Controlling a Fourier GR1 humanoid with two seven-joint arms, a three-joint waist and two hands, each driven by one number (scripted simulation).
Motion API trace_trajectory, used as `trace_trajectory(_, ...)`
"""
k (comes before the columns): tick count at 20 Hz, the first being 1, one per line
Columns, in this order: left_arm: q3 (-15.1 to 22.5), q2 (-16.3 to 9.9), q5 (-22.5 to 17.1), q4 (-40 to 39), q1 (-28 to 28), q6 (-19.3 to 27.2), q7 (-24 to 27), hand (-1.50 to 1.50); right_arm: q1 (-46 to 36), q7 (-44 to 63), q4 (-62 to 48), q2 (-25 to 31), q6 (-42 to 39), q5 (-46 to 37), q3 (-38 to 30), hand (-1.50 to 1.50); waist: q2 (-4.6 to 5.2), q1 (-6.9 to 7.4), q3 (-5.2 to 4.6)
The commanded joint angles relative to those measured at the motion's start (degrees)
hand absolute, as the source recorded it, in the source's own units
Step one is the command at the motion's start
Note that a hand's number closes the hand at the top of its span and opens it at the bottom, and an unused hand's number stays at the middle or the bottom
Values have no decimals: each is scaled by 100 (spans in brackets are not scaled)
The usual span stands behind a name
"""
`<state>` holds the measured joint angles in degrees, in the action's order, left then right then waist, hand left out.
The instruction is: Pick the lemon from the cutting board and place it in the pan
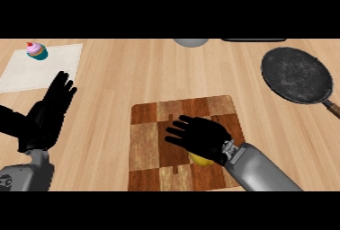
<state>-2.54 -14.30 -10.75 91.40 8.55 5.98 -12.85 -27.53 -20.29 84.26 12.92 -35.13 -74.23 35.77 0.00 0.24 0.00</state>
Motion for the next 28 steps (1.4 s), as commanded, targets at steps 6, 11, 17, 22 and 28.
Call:
trace_trajectory(6, 57, 261, 292, 251, -166, 71, -103, 0, 215, -336, -923, -429, 613, -456, -106, -150, 3, 7, 1)
trace_trajectory(11, 20, 361, 304, -40, 150, 50, -97, 0, 105, -950, -1193, -384, 1006, -541, -36, 150, 7, -6, 1)
trace_trajectory(17, -317, 74, 84, 290, 1, -306, -359, 0, 347, -1064, -925, -516, 949, -686, -223, 150, -3, -8, 0)
trace_trajectory(22, -310, 234, 195, -135, -197, -378, 224, 0, 43, -1201, -1581, -986, 1133, -562, -536, 150, 4, 7, -1)
trace_trajectory(28, -40, 504, 421, 224, -178, -58, -79, 0, 331, -1264, -580, -482, 1467, -232, -1353, 150, -8, -57, 1)
